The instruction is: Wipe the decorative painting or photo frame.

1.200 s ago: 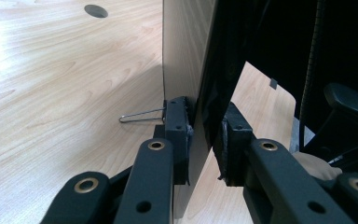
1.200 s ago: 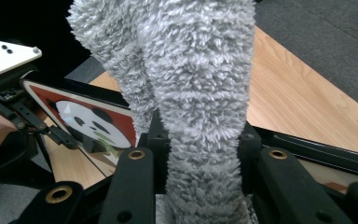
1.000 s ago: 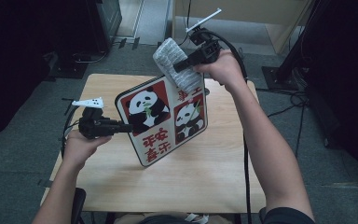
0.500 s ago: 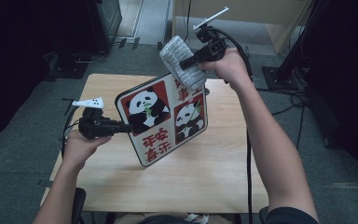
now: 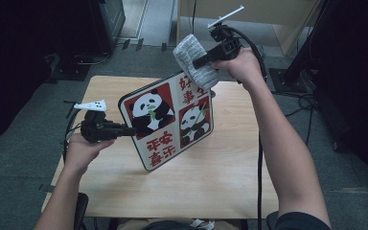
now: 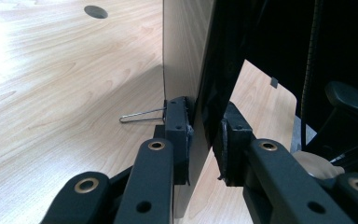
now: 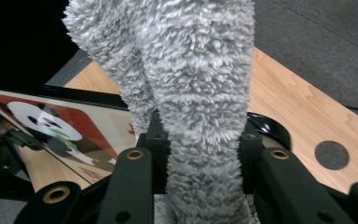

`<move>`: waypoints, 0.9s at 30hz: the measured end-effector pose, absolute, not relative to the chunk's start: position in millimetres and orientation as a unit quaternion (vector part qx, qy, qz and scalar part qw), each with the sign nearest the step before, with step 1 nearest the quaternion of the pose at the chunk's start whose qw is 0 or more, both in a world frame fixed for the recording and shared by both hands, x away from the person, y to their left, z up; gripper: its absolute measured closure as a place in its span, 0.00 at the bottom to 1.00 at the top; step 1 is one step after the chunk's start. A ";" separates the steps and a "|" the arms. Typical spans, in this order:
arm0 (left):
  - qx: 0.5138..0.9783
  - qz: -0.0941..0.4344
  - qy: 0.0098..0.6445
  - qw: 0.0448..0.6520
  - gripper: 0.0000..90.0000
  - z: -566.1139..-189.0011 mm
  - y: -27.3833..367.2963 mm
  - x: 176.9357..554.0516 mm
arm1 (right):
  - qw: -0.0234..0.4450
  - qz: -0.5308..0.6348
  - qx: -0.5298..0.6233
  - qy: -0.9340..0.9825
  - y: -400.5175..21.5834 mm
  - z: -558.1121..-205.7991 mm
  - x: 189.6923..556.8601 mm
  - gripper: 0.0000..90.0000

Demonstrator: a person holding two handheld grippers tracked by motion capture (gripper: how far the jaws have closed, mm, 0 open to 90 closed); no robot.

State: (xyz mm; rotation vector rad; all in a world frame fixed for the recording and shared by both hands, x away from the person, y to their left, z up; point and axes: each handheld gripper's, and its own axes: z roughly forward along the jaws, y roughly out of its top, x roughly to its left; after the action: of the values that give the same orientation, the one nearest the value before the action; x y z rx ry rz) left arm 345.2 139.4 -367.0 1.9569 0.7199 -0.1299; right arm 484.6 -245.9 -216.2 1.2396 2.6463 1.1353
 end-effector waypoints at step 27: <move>0.812 -0.050 0.292 0.503 0.87 -367.3 140.2 345.3 | 0.027 0.333 0.448 0.829 -282.4 -213.9 497.7 0.75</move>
State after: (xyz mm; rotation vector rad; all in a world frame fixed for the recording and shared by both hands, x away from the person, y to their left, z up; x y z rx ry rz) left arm 345.3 140.2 -367.3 1.9606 0.7046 -0.1211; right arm 497.7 -282.4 -213.9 1.3849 2.5604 1.0271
